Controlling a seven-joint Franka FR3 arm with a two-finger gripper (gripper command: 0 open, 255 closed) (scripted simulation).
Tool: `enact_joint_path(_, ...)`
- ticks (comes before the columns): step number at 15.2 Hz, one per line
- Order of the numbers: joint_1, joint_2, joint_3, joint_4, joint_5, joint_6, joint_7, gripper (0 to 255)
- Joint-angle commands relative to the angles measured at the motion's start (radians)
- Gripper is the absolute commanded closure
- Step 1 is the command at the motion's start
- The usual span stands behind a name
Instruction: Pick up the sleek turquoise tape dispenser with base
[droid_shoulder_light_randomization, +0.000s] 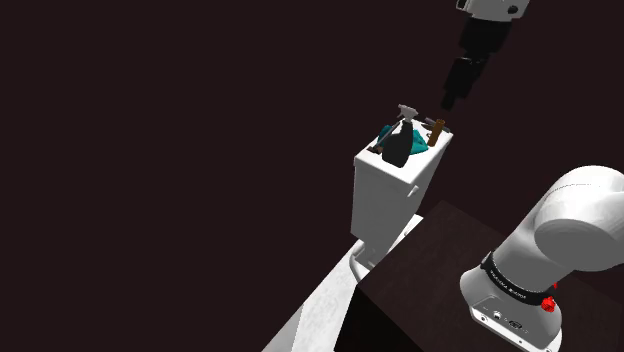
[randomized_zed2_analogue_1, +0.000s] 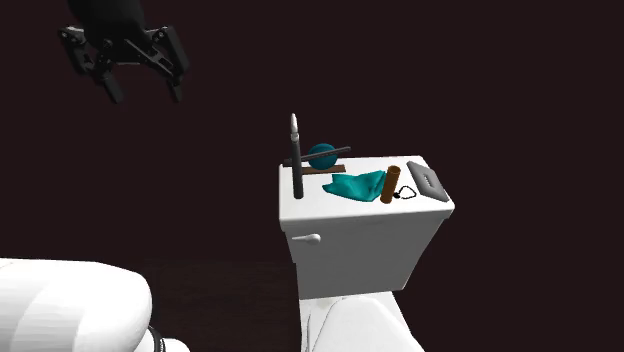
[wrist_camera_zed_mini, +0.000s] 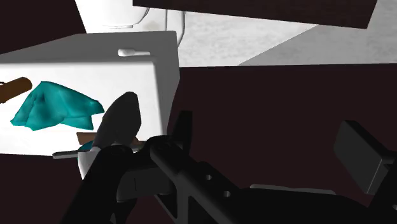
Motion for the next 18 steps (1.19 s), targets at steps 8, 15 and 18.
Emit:
enact_joint_path(8,-0.059,0.165,0.004,-0.070,-0.004,0.275,0.134,0)
enact_joint_path(15,-0.118,0.381,-0.002,-0.071,-0.015,0.532,0.266,0)
enact_joint_path(18,-0.142,0.483,-0.007,-0.051,-0.021,0.632,0.322,0)
